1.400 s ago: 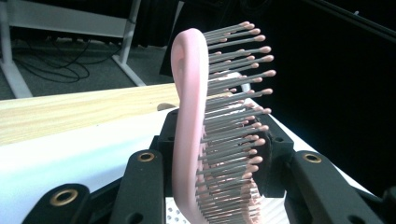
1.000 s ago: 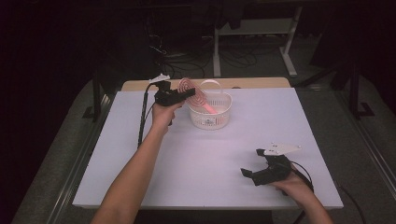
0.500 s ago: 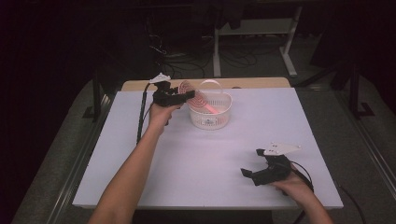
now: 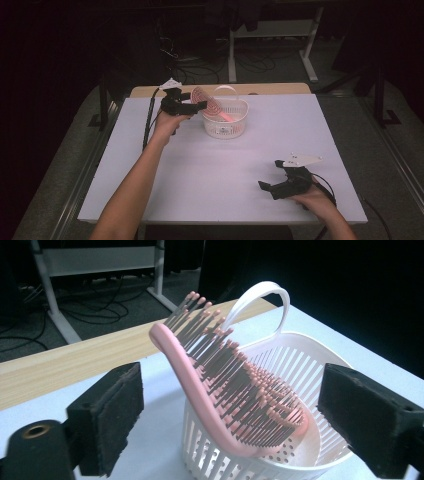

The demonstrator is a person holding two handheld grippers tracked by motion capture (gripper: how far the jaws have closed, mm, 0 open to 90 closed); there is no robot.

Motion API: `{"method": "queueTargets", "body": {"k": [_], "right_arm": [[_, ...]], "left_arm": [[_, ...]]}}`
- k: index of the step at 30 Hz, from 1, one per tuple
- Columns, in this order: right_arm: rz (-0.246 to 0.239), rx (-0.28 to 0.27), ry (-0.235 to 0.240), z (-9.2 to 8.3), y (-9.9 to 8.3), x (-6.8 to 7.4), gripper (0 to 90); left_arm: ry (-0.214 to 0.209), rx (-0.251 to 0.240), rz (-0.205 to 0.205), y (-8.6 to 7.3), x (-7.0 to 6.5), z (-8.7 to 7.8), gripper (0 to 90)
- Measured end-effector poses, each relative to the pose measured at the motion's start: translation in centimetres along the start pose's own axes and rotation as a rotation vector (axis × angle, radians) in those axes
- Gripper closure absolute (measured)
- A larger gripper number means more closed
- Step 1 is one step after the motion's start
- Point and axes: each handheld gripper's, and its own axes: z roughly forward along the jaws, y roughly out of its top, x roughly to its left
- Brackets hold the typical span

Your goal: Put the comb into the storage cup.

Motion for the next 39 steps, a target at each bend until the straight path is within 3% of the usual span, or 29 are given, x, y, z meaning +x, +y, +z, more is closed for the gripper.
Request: {"method": "queueTargets", "body": {"k": [10,18,31,39], "right_arm": [[0.005,-0.009,-0.011,-0.3,0.0,-0.1,0.6],[-0.002,-0.015,-0.012,-0.1,0.4,0.0,0.6],[0.003,-0.014,-0.014,0.0,0.4,-0.1,0.6],[0.001,-0.012,-0.015,0.0,0.4,-0.1,0.6]], "left_arm": [[-0.026,0.039,0.049,-0.2,-0.1,-0.7,0.0],[-0.040,0.066,0.090,-0.5,-0.5,-1.9,0.0],[-0.076,0.103,0.125,-1.8,-0.8,-4.3,0.0],[-0.080,0.107,0.121,-3.3,-1.3,-6.1,0.0]]}}
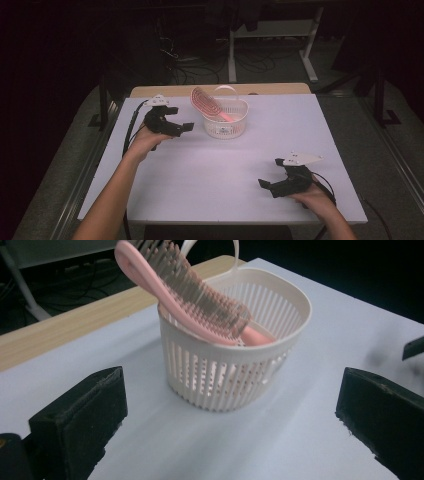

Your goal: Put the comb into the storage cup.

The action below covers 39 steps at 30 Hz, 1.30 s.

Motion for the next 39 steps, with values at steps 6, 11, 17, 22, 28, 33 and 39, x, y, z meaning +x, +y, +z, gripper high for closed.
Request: {"method": "queueTargets", "body": {"k": [6,11,17,22,28,33,39], "right_arm": [[0.002,-0.002,-0.004,-0.1,0.0,0.1,0.6],[0.001,-0.001,-0.005,-0.1,0.0,0.0,0.6],[-0.001,-0.001,-0.004,-0.1,0.0,0.0,0.6],[0.000,-0.002,-0.004,-0.1,0.0,0.0,0.6],[-0.003,0.002,-0.010,-0.1,0.0,0.1,0.6],[-0.006,0.005,-0.013,-0.2,0.1,0.1,0.6],[-0.019,0.006,-0.014,-0.1,0.2,0.2,0.6]], "left_arm": [[-0.016,-0.002,0.008,-1.5,-0.9,-0.9,0.0],[-0.018,0.011,0.017,-2.9,-1.6,-1.5,0.0],[-0.019,0.008,0.009,-4.0,-1.8,-2.4,0.0],[-0.029,0.011,0.015,-4.9,-2.1,-2.9,0.0],[-0.032,0.013,0.020,-6.0,-2.5,-3.8,0.0],[-0.036,0.011,0.014,-7.2,-2.7,-4.7,0.0],[-0.034,0.031,0.038,-8.6,-3.4,-5.8,0.0]]}}
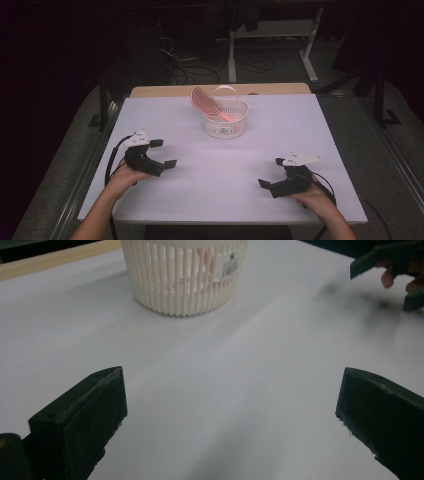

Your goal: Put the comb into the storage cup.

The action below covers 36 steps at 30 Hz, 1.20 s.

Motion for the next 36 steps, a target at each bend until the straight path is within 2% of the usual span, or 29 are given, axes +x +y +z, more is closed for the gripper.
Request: {"method": "queueTargets", "body": {"k": [9,15,20,27,36], "right_arm": [[0.000,0.002,0.001,0.1,0.0,0.0,0.6],[0.000,-0.002,0.002,0.1,0.1,0.0,0.6],[0.002,-0.003,0.002,0.0,0.1,0.0,0.6],[0.004,0.001,0.001,0.1,0.0,0.0,0.6],[0.006,0.004,0.000,0.1,0.0,-0.2,0.6]], "left_arm": [[-0.006,0.008,-0.007,-1.6,-0.8,-0.8,0.0],[-0.002,-0.005,-0.011,-2.5,-1.1,-1.2,0.0],[0.003,0.012,0.004,-3.4,-1.5,-1.3,0.0],[-0.022,0.019,0.015,-3.5,-1.9,-0.8,0.0],[-0.030,0.030,0.014,-3.6,-1.9,-0.6,0.0]]}}
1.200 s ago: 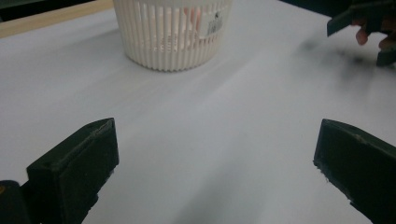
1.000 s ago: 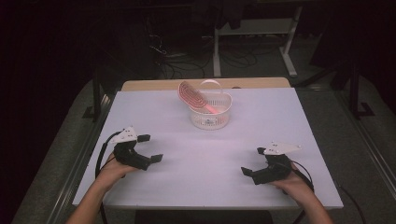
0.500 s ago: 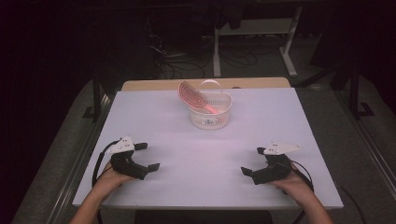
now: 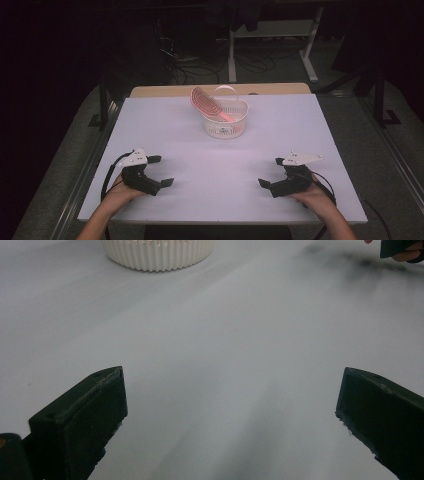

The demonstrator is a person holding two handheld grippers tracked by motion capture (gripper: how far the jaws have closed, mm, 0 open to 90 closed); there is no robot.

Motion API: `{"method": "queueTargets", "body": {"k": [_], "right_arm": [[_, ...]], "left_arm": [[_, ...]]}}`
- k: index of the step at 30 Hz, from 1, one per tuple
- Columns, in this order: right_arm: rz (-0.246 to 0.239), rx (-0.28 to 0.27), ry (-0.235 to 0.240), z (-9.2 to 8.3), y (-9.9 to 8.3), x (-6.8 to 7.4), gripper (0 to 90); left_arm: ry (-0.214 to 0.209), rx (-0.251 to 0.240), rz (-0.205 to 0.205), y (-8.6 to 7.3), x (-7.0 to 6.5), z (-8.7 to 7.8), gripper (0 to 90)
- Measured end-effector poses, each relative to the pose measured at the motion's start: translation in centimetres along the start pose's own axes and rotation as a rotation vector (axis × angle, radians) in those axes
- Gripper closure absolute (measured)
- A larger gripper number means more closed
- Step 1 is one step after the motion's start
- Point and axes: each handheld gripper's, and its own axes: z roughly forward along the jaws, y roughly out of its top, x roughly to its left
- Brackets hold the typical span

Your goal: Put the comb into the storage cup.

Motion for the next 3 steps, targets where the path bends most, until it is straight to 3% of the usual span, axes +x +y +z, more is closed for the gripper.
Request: {"method": "queueTargets", "body": {"k": [3], "right_arm": [[-0.001,0.002,-0.002,0.05,-0.05,-0.04,0.6]], "left_arm": [[0.000,0.008,-0.005,-0.09,0.13,0.14,0.0]]}}
